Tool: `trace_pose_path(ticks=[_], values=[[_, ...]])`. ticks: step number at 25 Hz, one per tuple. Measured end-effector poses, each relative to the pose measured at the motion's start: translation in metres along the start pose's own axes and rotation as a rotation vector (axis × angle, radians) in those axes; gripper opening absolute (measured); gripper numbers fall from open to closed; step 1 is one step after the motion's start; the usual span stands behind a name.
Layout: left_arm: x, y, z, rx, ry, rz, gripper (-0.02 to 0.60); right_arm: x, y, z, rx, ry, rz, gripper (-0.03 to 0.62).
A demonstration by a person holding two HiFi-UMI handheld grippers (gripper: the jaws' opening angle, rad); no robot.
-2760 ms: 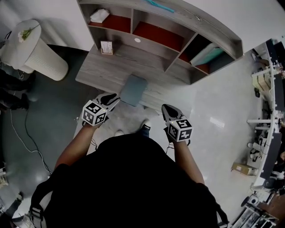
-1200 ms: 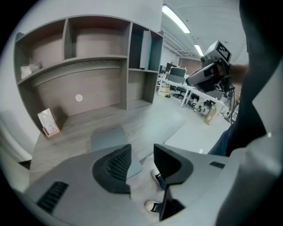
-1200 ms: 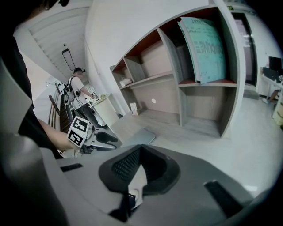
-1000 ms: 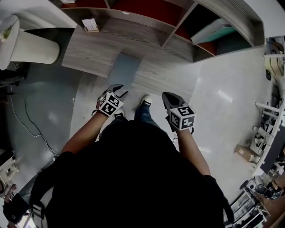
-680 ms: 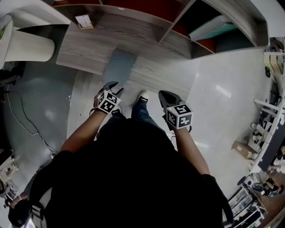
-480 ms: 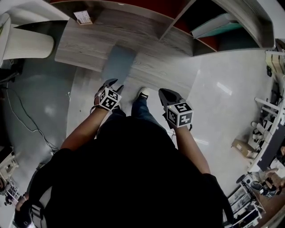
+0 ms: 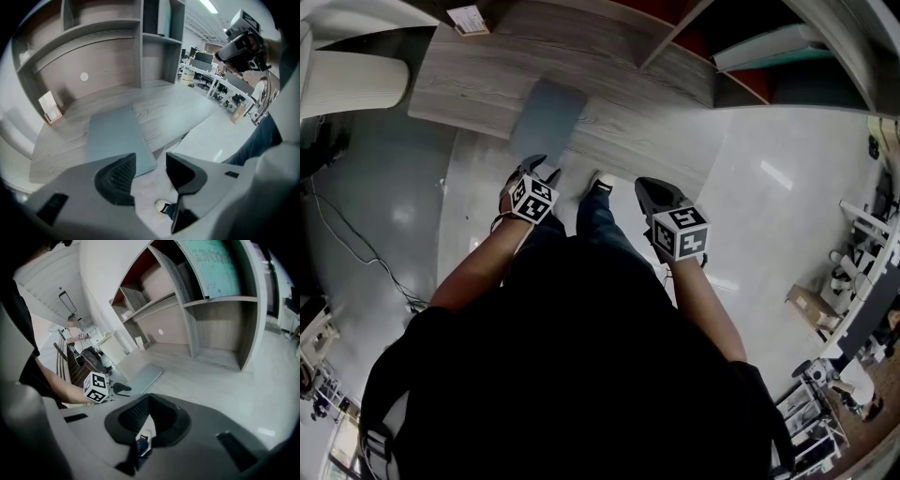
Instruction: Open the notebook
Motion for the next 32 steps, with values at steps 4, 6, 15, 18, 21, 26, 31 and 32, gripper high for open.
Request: trace_pose_path(ticks=[4,6,15,18,21,26,31,32], values=[[-0.001,0.000,0.008,0.009,0.025,0.011,0.215,-0.005,0.001,0.006,0.015,0.014,0.002,0.000],[-0.002,0.000,0.011,0.013,0.040,0.021,0.221,-0.008,0.002,0.009,0.023,0.018,0.003,0.000],[0.000,-0.003,0.026,0.040,0.094,0.074,0.241,-0.011,0.004,0.028,0.066,0.052,-0.007,0.000],[-0.003,-0.003,0.030,0.048,0.106,0.096,0.247,-0.012,0.002,0.032,0.084,0.063,-0.011,0.000],[-0.005,-0.002,0.033,0.053,0.117,0.112,0.255,-0.011,0.003,0.036,0.094,0.075,-0.019,0.000],[-0.003,-0.005,0.036,0.056,0.143,0.128,0.264,-0.007,0.004,0.042,0.102,0.090,-0.024,0.000],[-0.004,-0.003,0.035,0.054,0.152,0.144,0.265,-0.005,0.001,0.043,0.121,0.103,-0.027,0.000],[-0.005,-0.003,0.035,0.055,0.152,0.145,0.265,-0.005,0.000,0.044,0.123,0.104,-0.027,0.000]])
Point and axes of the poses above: the fingertips, and each gripper's own axes: z forward along the fingers, x to its left, y out of its top, the point moved 10 cm from there along -z, backward along the fingers, and after that the axes turned 6 degrees about y, right-handed, at the moved point
